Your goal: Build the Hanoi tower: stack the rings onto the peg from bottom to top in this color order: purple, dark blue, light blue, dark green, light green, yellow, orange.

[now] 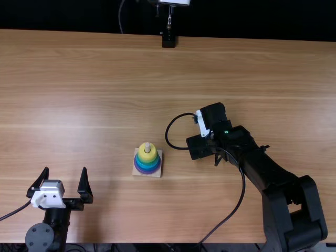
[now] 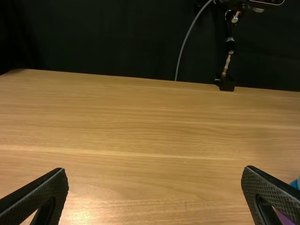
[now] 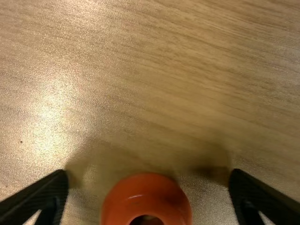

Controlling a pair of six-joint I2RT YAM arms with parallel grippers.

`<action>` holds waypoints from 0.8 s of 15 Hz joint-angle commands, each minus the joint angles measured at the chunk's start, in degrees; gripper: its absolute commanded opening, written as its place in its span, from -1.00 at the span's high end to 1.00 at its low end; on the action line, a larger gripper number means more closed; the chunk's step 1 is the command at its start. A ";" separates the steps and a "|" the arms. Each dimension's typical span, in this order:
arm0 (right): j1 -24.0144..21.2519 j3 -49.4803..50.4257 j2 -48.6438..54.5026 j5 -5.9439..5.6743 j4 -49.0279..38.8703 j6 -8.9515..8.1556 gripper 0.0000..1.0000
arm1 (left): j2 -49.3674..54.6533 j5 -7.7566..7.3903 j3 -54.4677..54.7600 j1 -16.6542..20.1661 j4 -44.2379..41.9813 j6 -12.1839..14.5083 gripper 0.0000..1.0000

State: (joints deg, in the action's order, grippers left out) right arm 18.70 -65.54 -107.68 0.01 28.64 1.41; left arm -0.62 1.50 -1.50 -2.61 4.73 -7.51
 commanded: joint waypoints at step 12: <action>-0.42 -8.73 -0.34 -0.75 16.14 0.17 1.00 | 0.62 0.61 1.50 0.33 0.33 0.76 -1.00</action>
State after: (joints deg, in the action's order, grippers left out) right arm 18.70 -71.72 -107.68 -0.05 45.45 1.52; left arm -0.62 1.50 -1.50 -2.61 4.71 -7.49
